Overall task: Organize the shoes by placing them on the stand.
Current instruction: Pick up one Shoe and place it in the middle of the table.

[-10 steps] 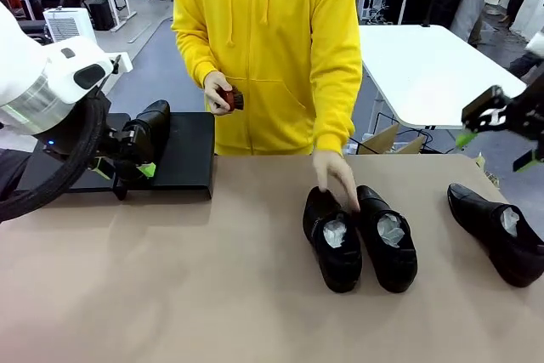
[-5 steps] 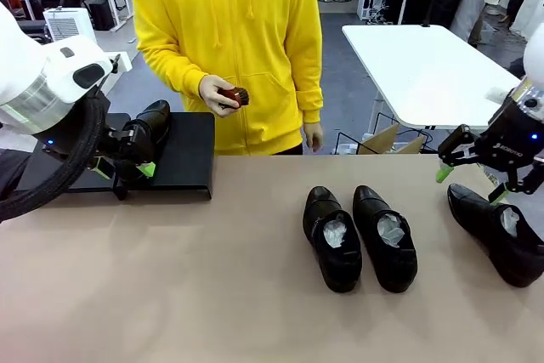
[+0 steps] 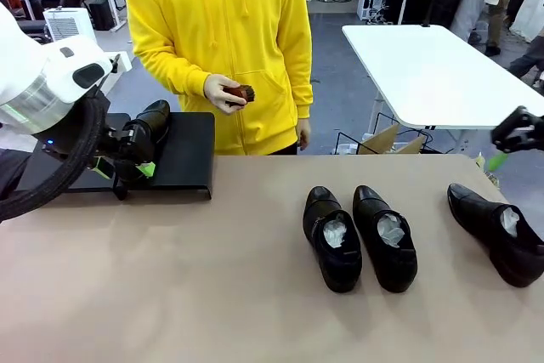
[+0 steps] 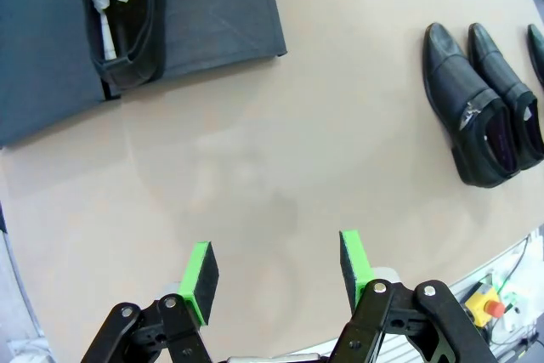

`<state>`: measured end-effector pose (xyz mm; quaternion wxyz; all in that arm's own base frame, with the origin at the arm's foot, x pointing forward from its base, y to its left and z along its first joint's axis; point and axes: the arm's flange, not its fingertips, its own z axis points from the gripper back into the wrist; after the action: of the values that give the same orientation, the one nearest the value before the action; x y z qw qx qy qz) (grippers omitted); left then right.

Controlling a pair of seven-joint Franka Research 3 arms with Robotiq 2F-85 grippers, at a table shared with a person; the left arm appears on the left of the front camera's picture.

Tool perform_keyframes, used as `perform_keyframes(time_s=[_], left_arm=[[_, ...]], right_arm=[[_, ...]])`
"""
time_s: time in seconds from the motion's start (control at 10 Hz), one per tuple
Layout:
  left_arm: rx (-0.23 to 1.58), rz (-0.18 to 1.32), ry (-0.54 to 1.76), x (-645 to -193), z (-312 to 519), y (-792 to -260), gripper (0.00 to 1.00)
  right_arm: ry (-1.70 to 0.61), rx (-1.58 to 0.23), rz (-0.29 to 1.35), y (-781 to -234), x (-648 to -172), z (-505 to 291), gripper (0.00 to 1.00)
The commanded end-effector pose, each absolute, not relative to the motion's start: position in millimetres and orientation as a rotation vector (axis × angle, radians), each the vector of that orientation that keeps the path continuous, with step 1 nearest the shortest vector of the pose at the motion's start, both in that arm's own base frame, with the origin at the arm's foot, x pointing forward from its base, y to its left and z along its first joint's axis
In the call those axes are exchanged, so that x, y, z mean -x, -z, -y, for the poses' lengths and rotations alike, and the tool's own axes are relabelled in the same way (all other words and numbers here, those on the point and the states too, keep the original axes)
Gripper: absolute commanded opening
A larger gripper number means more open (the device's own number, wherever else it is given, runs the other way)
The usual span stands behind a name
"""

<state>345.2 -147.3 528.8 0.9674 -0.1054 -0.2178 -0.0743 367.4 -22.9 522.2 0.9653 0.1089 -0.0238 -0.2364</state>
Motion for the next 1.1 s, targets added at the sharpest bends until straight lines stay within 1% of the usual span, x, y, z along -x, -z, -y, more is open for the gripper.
perform_keyframes(time_s=[0.0, 0.1, 0.2, 0.3, 1.0], left_arm=[[0.233, 0.436, 0.156, -345, 145, -530, 0.75], [0.233, 0.436, 0.156, -345, 145, -530, 0.75], [0.233, 0.436, 0.156, -345, 145, -530, 0.75], [0.233, 0.436, 0.156, -345, 145, -530, 0.75], [0.233, 0.436, 0.156, -345, 145, -530, 0.75]], right_arm=[[0.472, -0.191, 0.006, -526, -354, 41, 1.00], [0.480, -0.213, 0.011, -530, -347, 52, 1.00], [0.514, -0.248, 0.050, -537, -344, 61, 1.00], [0.492, -0.215, 0.009, -527, -351, 41, 1.00], [0.492, -0.215, 0.009, -527, -351, 41, 1.00]])
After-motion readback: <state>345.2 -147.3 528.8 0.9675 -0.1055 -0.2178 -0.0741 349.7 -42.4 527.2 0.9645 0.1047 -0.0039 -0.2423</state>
